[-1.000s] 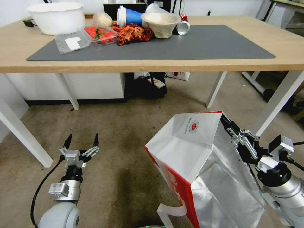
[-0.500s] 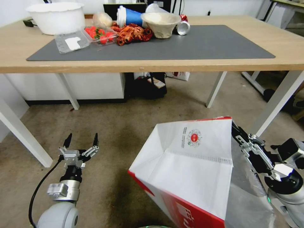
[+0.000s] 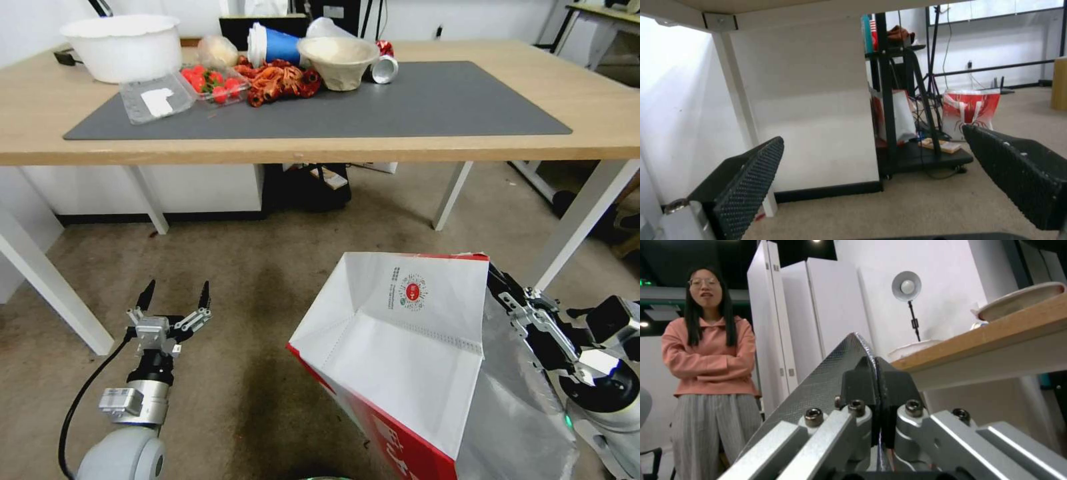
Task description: Pick up the food delivery bag from the floor and place it on the table.
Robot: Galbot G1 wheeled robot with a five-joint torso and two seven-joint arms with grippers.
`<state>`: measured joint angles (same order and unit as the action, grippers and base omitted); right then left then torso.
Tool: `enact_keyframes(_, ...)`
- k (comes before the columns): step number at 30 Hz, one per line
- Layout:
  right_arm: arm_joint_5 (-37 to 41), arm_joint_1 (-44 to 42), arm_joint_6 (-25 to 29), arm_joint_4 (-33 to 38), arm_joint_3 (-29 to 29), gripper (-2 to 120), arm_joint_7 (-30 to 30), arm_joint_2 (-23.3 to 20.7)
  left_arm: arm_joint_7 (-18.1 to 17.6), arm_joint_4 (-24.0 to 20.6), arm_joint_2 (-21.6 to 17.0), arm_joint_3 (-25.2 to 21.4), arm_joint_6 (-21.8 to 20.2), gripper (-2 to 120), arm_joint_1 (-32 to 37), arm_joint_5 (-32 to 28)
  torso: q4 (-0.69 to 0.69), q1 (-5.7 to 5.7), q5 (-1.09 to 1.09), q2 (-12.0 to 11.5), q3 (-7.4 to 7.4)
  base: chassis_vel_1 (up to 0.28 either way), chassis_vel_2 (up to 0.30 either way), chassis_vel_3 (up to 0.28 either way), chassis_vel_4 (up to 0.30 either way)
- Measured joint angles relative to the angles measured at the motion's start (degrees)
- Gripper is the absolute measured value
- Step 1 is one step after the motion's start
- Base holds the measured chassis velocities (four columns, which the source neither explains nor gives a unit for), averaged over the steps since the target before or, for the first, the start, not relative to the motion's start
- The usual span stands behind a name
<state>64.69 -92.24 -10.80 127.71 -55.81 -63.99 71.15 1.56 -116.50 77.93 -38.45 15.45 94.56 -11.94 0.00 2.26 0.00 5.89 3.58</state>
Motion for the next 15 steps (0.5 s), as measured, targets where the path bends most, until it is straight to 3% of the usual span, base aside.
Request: enact_keyframes(15,-0.29,0.00,-0.33,-0.26,-0.65,0,-2.07,0.29,0.04,-0.46,0.07,0.01,-0.17,100,0.30,0.22,0.00,0.52,0.00,3.35,2.86,0.000,0.000,0.000,0.000)
